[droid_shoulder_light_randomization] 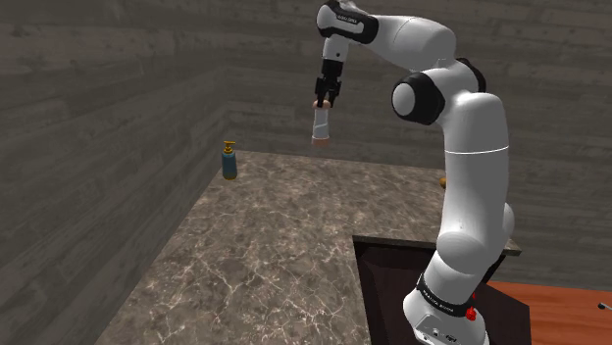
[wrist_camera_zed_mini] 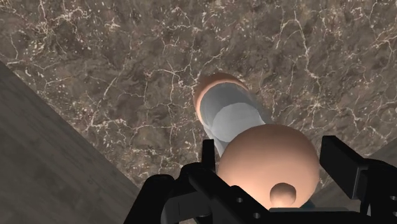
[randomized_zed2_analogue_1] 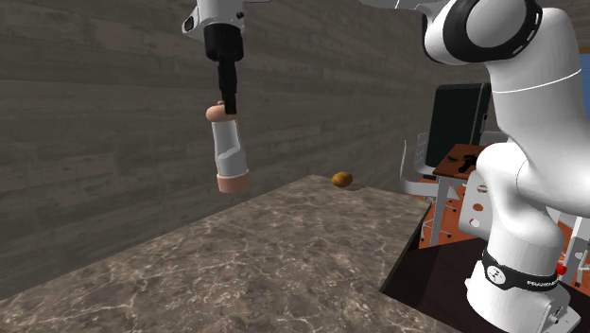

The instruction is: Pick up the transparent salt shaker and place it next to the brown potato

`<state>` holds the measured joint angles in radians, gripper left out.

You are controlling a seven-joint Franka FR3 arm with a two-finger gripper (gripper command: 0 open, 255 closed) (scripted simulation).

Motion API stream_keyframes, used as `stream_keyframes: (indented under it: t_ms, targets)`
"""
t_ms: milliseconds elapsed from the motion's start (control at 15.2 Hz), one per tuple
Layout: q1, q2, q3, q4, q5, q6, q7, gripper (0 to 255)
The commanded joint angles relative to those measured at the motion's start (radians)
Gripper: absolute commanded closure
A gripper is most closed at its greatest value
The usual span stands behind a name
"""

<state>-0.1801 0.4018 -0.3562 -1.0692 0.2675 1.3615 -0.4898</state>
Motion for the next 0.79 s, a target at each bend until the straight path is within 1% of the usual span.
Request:
stream_keyframes:
  t_ms: [0,264,528,594,726]
  targets:
    - [-0.008,0.01,0.0,0.045,0.005,-0.035,0.003,255]
    - [-0.038,0.064,0.004,0.188,0.027,-0.124,0.013,255]
    - [-0.087,0.151,0.015,0.388,0.061,-0.234,0.032,255]
    - [-0.078,0.098,0.004,0.29,0.043,-0.193,0.004,255]
    - [-0.075,0.028,-0.015,0.16,0.018,-0.14,-0.045,255]
